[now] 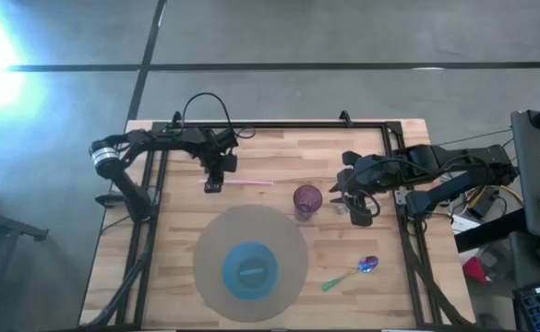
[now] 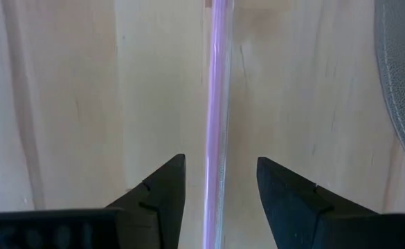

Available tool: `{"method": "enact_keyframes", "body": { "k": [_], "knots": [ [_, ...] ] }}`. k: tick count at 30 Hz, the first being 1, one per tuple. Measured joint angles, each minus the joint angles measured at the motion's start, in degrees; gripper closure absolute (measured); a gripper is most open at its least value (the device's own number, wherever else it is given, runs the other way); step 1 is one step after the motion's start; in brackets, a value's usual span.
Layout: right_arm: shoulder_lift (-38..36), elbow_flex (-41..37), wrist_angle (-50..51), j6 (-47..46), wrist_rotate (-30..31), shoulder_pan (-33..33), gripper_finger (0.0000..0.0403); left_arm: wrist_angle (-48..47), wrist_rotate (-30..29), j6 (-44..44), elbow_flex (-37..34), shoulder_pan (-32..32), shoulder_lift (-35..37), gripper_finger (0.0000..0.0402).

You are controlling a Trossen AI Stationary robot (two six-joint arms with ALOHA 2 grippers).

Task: Pick & Place Utensil
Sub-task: Put the pink straw into the purple cup

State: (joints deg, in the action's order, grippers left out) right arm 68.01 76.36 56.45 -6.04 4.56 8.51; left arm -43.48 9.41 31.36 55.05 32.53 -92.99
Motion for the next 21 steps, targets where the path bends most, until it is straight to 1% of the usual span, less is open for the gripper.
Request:
{"method": "enact_keyframes", "body": {
  "k": [6, 13, 21],
  "knots": [
    [0.0, 0.0, 0.0, 0.0, 0.0, 0.0, 0.0289, 0.5, 0.0, -1.6, 0.0, -0.1, -1.9, 0.0232],
    [0.0, 0.0, 0.0, 0.0, 0.0, 0.0, 0.0281, 1.1, -0.3, -3.8, 0.0, -0.1, -3.0, 0.0232],
    [0.0, 0.0, 0.0, -0.3, 0.0, 0.0, 0.0281, 1.9, -4.1, -8.6, 0.1, -0.3, -4.0, 0.0232]
  ]
}}
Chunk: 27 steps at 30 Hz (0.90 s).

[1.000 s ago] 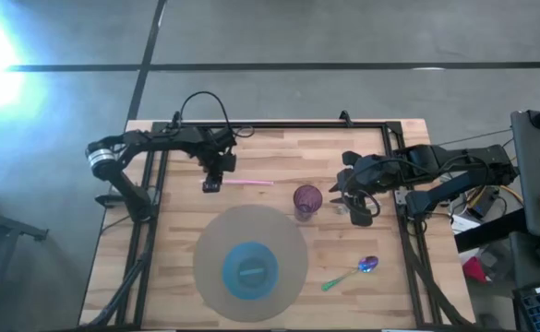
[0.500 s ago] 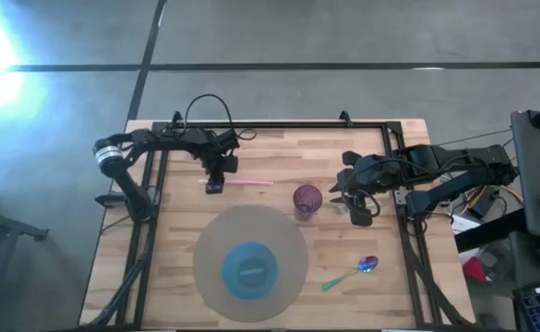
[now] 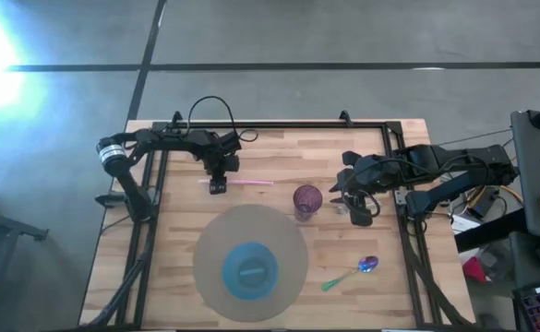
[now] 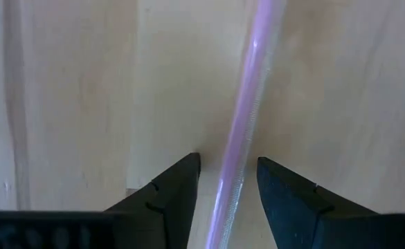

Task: Pick & Place Utensil
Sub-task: Put the pink straw into the purple cup

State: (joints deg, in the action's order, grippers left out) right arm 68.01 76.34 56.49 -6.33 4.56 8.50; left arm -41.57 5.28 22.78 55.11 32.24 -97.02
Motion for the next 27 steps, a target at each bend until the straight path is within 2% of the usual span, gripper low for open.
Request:
{"method": "enact_keyframes", "body": {
  "k": [5, 9, 16, 20, 27],
  "knots": [
    [0.0, 0.0, 0.0, -0.2, 0.0, 0.0, 0.029, 1.9, -1.4, -3.3, -1.3, -0.7, 0.1, 0.0232],
    [0.0, 0.0, 0.0, -0.9, 0.0, 0.0, 0.0295, 2.7, -5.0, -4.6, -2.6, -1.9, 0.1, 0.0232],
    [0.0, 0.0, 0.0, -0.8, 0.0, 0.0, 0.0296, 5.7, -6.7, -5.7, -5.4, -3.2, 0.0, 0.0238],
    [0.0, 0.0, 0.0, -0.8, 0.0, 0.0, 0.0291, 6.3, -6.8, -6.2, -6.3, -3.3, 0.0, 0.0268],
    [0.0, 0.0, 0.0, -1.0, 0.0, 0.0, 0.0293, 6.2, -6.8, -4.4, -6.5, -3.2, -0.1, 0.0354]
  ]
}}
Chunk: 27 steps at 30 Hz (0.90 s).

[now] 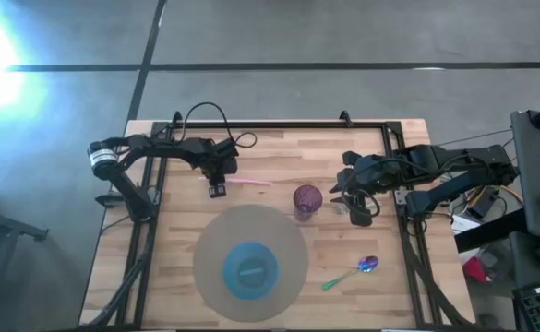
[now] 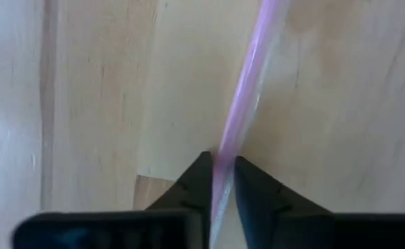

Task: Pick & Place Utensil
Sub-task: Put the pink straw into the purple cup

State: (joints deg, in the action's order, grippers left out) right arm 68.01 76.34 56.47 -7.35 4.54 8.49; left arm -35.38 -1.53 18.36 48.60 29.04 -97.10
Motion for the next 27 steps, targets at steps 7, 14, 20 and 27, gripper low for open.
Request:
{"method": "enact_keyframes", "body": {
  "k": [7, 14, 20, 27],
  "knots": [
    [0.0, 0.0, 0.0, -1.5, 0.0, 0.0, 0.0306, 0.1, -0.1, 1.4, 0.0, 0.0, 0.0, 0.0398],
    [0.0, 0.0, 0.0, -1.7, 0.0, 0.0, 0.0316, 0.0, 0.5, 1.6, 0.0, 0.1, 1.0, 0.0401],
    [0.0, 0.0, 0.0, -2.2, -0.2, 0.2, 0.0323, 0.0, 0.6, 1.6, -0.2, 0.1, 5.9, 0.0401],
    [0.0, 0.0, 0.0, -2.2, -0.3, 0.2, 0.0323, -4.0, 0.8, 1.0, -0.4, 0.2, 13.0, 0.0401]
  ]
}}
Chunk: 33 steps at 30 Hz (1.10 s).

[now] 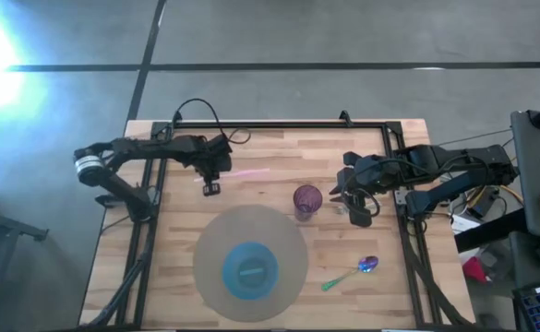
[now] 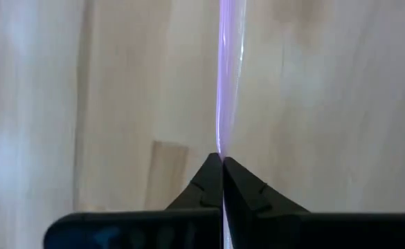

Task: Pick & Place Utensil
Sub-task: Put the pink straw into the purple cup

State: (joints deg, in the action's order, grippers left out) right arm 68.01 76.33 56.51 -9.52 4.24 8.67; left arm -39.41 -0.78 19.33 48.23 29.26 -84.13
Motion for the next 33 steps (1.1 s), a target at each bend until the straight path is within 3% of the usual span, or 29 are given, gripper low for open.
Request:
{"method": "enact_keyframes", "body": {
  "k": [14, 25, 33],
  "knots": [
    [0.0, 0.0, 0.2, -2.1, -0.2, 0.2, 0.0319, 2.7, -0.2, -4.9, 0.1, 0.0, 14.1, 0.0401],
    [0.0, 0.0, 0.1, -2.1, -0.2, 0.2, 0.0334, 13.8, 3.4, -10.6, 0.2, -1.2, 19.9, 0.0401],
    [0.0, 0.0, -0.4, -2.1, -0.2, 0.2, 0.0325, 26.8, 7.8, -13.5, 0.2, -6.4, 20.0, 0.0401]
  ]
}}
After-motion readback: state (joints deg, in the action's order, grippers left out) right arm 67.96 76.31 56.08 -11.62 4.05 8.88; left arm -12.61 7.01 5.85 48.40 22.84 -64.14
